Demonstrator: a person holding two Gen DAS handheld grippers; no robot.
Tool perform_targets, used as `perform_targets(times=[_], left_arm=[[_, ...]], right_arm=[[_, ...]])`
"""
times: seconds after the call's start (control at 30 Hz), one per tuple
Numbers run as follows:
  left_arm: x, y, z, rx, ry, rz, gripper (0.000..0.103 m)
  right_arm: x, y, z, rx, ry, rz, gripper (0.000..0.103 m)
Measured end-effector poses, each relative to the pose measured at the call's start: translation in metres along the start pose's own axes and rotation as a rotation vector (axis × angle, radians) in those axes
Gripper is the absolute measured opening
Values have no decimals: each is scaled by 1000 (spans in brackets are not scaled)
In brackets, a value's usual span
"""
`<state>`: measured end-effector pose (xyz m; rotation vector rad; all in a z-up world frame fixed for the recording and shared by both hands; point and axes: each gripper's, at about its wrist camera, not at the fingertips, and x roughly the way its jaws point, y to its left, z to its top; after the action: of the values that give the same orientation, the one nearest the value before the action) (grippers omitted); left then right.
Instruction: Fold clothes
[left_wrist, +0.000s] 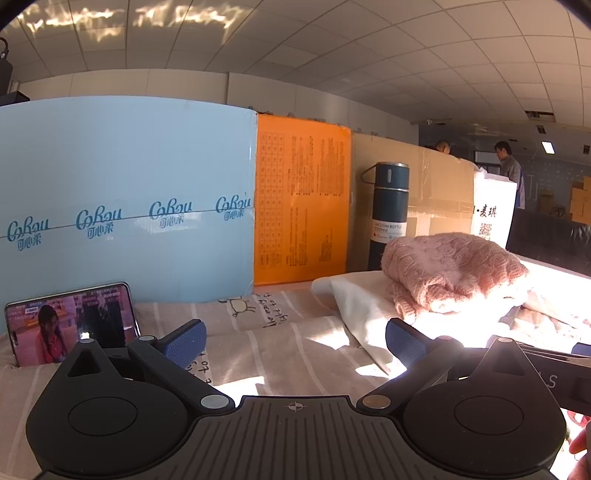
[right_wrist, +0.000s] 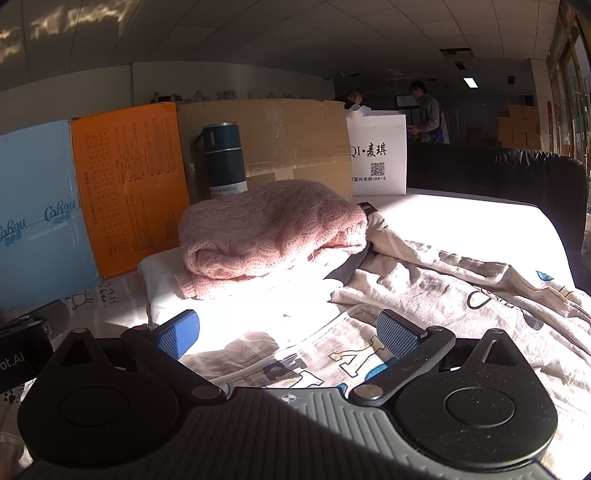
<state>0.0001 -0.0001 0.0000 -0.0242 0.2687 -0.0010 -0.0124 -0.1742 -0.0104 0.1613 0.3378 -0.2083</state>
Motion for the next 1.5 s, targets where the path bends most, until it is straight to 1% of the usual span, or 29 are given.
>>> perform_targets(times=[0.13,0.23,0.37,0.93,1.5], left_arm=[[0,0,0,7,2,7,103],[-1,-1,0,12,3,10,103],[0,2,1,-2,2,7,103],[3,4,0,-36,30,-16,103],[-2,2,-1,-20,6,-7,103]], right_arm=[[-1,0,-1,-18,-23,-8,103],[-3,2,-1,-9,-25,-11,103],[0,1,0,-9,-5,-5,103],[-1,3,0,-24,-3,27,103],[-2,3,-1,-22,-10,26,103]])
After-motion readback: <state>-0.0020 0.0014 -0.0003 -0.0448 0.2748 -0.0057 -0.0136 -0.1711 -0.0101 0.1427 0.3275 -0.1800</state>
